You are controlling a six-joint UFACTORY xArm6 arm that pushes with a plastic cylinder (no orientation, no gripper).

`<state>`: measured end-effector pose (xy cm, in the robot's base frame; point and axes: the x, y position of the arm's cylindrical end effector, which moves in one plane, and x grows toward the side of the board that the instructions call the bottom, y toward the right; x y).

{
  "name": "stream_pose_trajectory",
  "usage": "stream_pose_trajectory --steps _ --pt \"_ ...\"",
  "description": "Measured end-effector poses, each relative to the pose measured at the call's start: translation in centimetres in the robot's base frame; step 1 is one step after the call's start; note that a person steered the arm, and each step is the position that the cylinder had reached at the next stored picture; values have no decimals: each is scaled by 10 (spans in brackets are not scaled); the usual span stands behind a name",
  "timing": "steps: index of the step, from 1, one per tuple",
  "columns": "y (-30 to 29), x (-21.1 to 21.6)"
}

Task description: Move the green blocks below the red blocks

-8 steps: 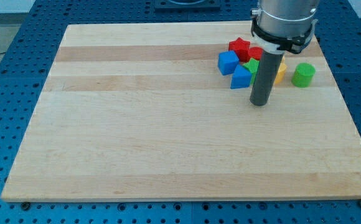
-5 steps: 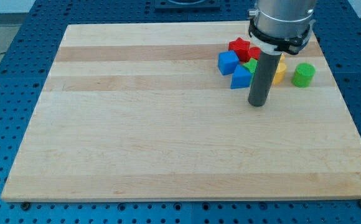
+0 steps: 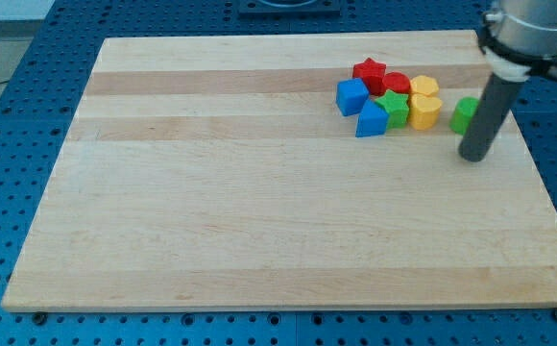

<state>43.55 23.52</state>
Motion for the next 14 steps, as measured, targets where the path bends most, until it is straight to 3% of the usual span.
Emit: stream_pose_trajectory --steps 6,9,10,11,13,14 --pt "1 -14" --pt "33 -122" --pt "32 -134" --pt "57 -94" --pt "5 -99" --pt "5 -99"
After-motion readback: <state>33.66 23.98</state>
